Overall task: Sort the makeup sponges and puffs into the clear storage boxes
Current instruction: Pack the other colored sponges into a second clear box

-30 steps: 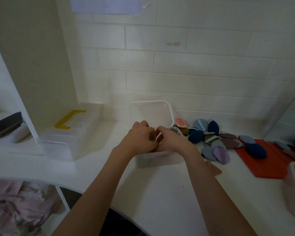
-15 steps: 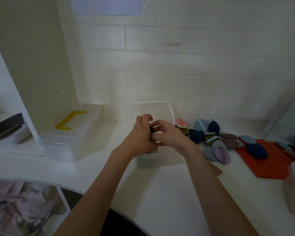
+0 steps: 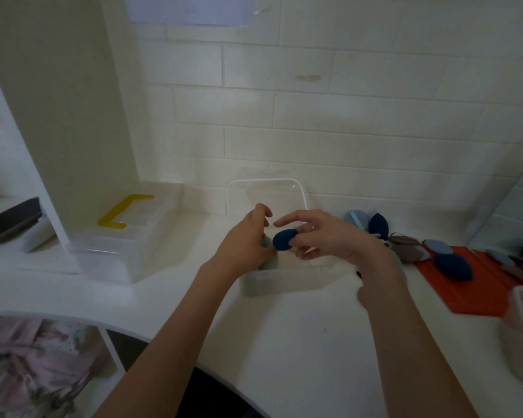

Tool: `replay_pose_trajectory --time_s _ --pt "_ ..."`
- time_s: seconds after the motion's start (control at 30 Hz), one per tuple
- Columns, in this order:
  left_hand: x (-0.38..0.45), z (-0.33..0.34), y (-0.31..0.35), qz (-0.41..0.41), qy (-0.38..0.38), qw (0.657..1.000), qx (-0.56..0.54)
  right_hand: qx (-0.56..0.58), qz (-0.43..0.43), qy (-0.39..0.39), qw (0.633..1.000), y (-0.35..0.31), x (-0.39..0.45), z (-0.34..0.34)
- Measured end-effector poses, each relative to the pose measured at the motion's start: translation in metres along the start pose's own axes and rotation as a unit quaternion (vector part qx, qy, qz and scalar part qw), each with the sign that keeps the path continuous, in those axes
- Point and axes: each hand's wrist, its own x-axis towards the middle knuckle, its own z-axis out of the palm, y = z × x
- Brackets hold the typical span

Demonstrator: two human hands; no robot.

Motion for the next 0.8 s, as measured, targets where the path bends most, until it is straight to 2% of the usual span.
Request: replay_pose_trajectory --time_s 0.27,0.43,0.63,0.8 --pt "0.003 -0.002 -0.003 0.004 -0.008 1.000 0.019 -0.076 0.035 -0.020 0.996 -0.007 -0.003 0.006" --pt "0.003 -0.002 -0.004 0.000 0.007 1.000 0.021 -0.189 0.019 -0.050 0.981 -0.011 -0.007 0.008" --pt "0.003 -0.001 -0.005 0.001 0.003 1.000 0.013 -0.232 0.063 -0.050 0.969 -0.014 0.009 0.027" --pt "0.002 -0.001 -0.004 0.011 0.002 1.000 0.012 -0.282 0.051 -0.071 0.956 -0.014 0.013 0.034"
